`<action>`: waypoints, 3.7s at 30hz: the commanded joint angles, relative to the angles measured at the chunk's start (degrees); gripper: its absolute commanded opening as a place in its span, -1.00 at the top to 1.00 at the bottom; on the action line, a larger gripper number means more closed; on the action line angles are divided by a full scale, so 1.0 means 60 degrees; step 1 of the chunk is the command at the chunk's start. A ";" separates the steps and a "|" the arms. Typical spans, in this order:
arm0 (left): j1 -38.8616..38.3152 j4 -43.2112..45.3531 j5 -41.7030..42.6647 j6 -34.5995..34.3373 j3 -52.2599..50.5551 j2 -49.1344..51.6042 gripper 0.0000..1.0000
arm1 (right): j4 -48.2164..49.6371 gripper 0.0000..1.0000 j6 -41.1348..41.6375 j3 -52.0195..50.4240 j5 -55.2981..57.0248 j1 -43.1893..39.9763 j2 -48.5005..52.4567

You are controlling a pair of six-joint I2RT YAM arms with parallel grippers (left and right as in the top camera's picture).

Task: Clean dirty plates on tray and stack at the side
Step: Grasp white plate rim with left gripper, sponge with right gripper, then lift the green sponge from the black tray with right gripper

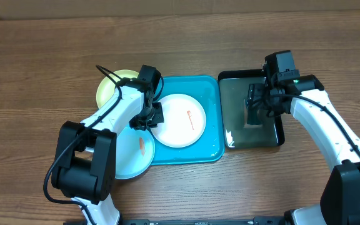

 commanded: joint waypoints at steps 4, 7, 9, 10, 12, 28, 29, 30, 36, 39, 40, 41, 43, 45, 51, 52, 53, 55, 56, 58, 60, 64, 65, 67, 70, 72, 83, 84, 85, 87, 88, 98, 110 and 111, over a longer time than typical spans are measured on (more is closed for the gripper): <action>-0.0044 -0.0040 -0.0160 -0.0066 0.0066 0.0047 0.77 | -0.0066 -0.47 -0.0058 -0.0047 0.0102 0.0051 0.0255; -0.0044 -0.0058 -0.0160 -0.0066 0.0066 0.0047 0.76 | -0.0066 -0.47 -0.0058 -0.0047 0.0098 0.0051 0.0707; -0.0044 -0.0069 -0.0160 -0.0066 0.0066 0.0047 0.75 | -0.0066 -0.47 -0.0058 -0.0047 0.0095 0.0051 0.1056; -0.0044 -0.0069 -0.0157 -0.0066 0.0066 0.0047 0.76 | -0.0066 -0.45 -0.0058 -0.0047 0.0095 0.0073 0.1239; -0.0044 -0.0069 -0.0157 -0.0066 0.0066 0.0047 0.75 | -0.0066 -0.41 -0.0058 -0.0047 0.0095 0.0102 0.1563; -0.0044 -0.0062 -0.0157 -0.0066 0.0076 0.0047 0.71 | 0.0182 -0.09 -0.0066 -0.0047 -0.0444 0.0106 0.1920; -0.0044 -0.0062 -0.0157 -0.0066 0.0076 0.0047 0.70 | 0.0164 -0.09 -0.0069 -0.0047 -0.0441 0.0106 0.1920; -0.0044 -0.0066 -0.0157 -0.0066 0.0076 0.0047 0.70 | 0.0117 -0.09 -0.0066 -0.0047 -0.0441 0.0106 0.1920; -0.0044 -0.0066 -0.0153 -0.0066 0.0076 0.0047 0.68 | 0.0007 -0.03 -0.0069 -0.0047 -0.0433 0.0106 0.1920; -0.0044 -0.0066 -0.0153 -0.0066 0.0076 0.0047 0.67 | 0.0011 0.00 -0.0251 -0.0047 -0.0433 0.0106 0.1920; -0.0044 -0.0062 -0.0153 -0.0066 0.0076 0.0047 0.67 | 0.0022 0.01 -0.0248 -0.0047 -0.0433 0.0106 0.1923; -0.0044 -0.0066 -0.0153 -0.0066 0.0076 0.0047 0.67 | 0.0051 0.03 -0.0248 -0.0047 -0.0441 0.0106 0.1920; -0.0044 -0.0062 -0.0153 -0.0066 0.0076 0.0047 0.67 | 0.0113 0.07 -0.0248 -0.0047 -0.0444 0.0106 0.1923; -0.0044 -0.0062 -0.0153 -0.0066 0.0076 0.0047 0.67 | 0.0113 0.08 -0.0244 -0.0047 -0.0448 0.0109 0.1920; -0.0044 -0.0025 -0.0153 -0.0066 0.0076 0.0047 0.61 | 0.0109 0.07 -0.0248 -0.0087 -0.0510 0.0113 0.1923; -0.0044 0.0000 -0.0153 -0.0066 0.0076 0.0047 0.58 | 0.0131 0.08 -0.0248 -0.0127 -0.0554 0.0117 0.1923; -0.0044 0.0018 -0.0157 -0.0066 0.0076 0.0047 0.56 | 0.0157 0.07 -0.0248 -0.0186 -0.0586 0.0113 0.1923; -0.0044 0.0044 -0.0157 -0.0066 0.0076 0.0047 0.56 | 0.0233 0.07 -0.0248 -0.0291 -0.0583 0.0117 0.1923; -0.0044 0.0055 -0.0153 -0.0069 0.0076 0.0047 0.57 | 0.0259 0.08 -0.0248 -0.0317 -0.0583 0.0117 0.1923; -0.0044 0.0113 -0.0149 -0.0069 0.0076 0.0047 0.57 | 0.0262 0.09 -0.0248 -0.0317 -0.0583 0.0117 0.1923; -0.0044 0.0157 -0.0098 -0.0069 0.0076 0.0047 0.68 | 0.0270 0.15 -0.0248 -0.0317 -0.0583 0.0117 0.1923; -0.0015 0.0186 -0.0098 -0.0066 0.0106 0.0047 0.67 | 0.0437 0.18 -0.0251 -0.0313 -0.0583 0.0113 0.1920; 0.0007 0.0178 -0.0084 -0.0069 0.0142 0.0047 0.65 | 0.0466 0.14 -0.0255 -0.0306 -0.0583 0.0113 0.1920; 0.0058 0.0117 -0.0084 -0.0066 0.0244 0.0044 0.64 | 0.0474 0.09 -0.0284 -0.0302 -0.0583 0.0113 0.1920; 0.0120 0.0047 -0.0080 -0.0066 0.0361 0.0044 0.64 | 0.0474 0.07 -0.0284 -0.0302 -0.0586 0.0113 0.1920; 0.0127 0.0040 0.0069 -0.0062 0.0361 0.0047 0.67 | 0.0474 0.06 -0.0284 -0.0302 -0.0586 0.0113 0.1920; 0.0146 0.0040 0.0160 0.0127 0.0361 0.0047 0.83 | 0.0568 0.06 -0.0280 -0.0306 -0.0583 0.0117 0.1920; 0.0146 0.0022 0.0164 0.0124 0.0361 0.0047 0.82 | 0.0565 0.07 -0.0280 -0.0306 -0.0583 0.0113 0.1923; 0.0146 -0.0004 0.0168 0.0124 0.0361 0.0047 0.83 | 0.0550 0.07 -0.0280 -0.0306 -0.0583 0.0117 0.1920; 0.0142 -0.0080 0.0164 0.0146 0.0342 0.0047 0.92 | 0.0535 0.01 -0.0280 -0.0339 -0.0583 0.0113 0.1920; 0.0142 -0.0117 0.0160 0.0157 0.0339 0.0047 0.92 | 0.0543 -0.01 -0.0280 -0.0372 -0.0583 0.0113 0.1923; 0.0142 -0.0033 0.0346 0.0149 0.0339 0.0047 0.92 | 0.0933 0.16 -0.0280 -0.0696 -0.0586 0.0117 0.1920; 0.0142 -0.0044 0.0379 0.0153 0.0339 0.0047 0.92 | 0.0546 0.08 -0.0280 -0.0215 -0.0583 0.0117 0.1920; 0.0142 -0.0044 0.0379 0.0153 0.0339 0.0047 0.92 | 0.0546 0.11 -0.0280 -0.0215 -0.0583 0.0117 0.1920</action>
